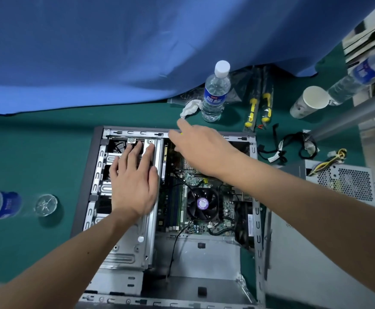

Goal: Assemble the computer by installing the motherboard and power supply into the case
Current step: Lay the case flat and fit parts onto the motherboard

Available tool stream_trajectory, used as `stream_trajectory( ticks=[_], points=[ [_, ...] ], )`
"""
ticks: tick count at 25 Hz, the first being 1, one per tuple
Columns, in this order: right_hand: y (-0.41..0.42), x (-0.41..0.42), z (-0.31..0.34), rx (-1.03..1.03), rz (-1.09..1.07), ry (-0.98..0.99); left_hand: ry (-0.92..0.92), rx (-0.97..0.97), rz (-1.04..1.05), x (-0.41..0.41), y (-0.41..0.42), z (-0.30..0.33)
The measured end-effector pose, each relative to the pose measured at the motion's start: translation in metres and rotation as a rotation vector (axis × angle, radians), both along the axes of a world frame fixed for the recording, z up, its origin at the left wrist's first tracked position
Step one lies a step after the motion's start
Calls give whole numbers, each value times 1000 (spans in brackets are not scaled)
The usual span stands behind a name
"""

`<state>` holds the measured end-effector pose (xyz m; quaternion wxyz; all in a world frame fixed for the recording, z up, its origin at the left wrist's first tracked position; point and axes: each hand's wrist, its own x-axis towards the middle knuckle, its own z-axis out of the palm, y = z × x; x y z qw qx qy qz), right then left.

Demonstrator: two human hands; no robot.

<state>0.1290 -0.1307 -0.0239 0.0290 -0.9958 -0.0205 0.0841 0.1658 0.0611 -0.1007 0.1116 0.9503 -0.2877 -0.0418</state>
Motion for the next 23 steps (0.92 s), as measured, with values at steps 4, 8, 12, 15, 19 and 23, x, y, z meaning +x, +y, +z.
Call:
stream_trajectory(
  ticks=[4, 8, 12, 15, 19, 23],
  points=[
    [6, 6, 0, -98, -63, 20, -2, 8, 6, -1, 2, -1],
    [-4, 4, 1, 70, 26, 79, -14, 13, 6, 2, 3, -3],
    [-7, 1, 2, -155, 32, 12, -5, 15, 9, 1, 3, -5],
    [-14, -4, -2, -41, -1, 41, -5, 19, 12, 0, 2, -4],
    [-25, -5, 0, 123, 105, 103, -4, 27, 9, 0, 3, -3],
    [-12, 1, -1, -155, 42, -19, -6, 21, 13, 1, 3, -2]
  ],
)
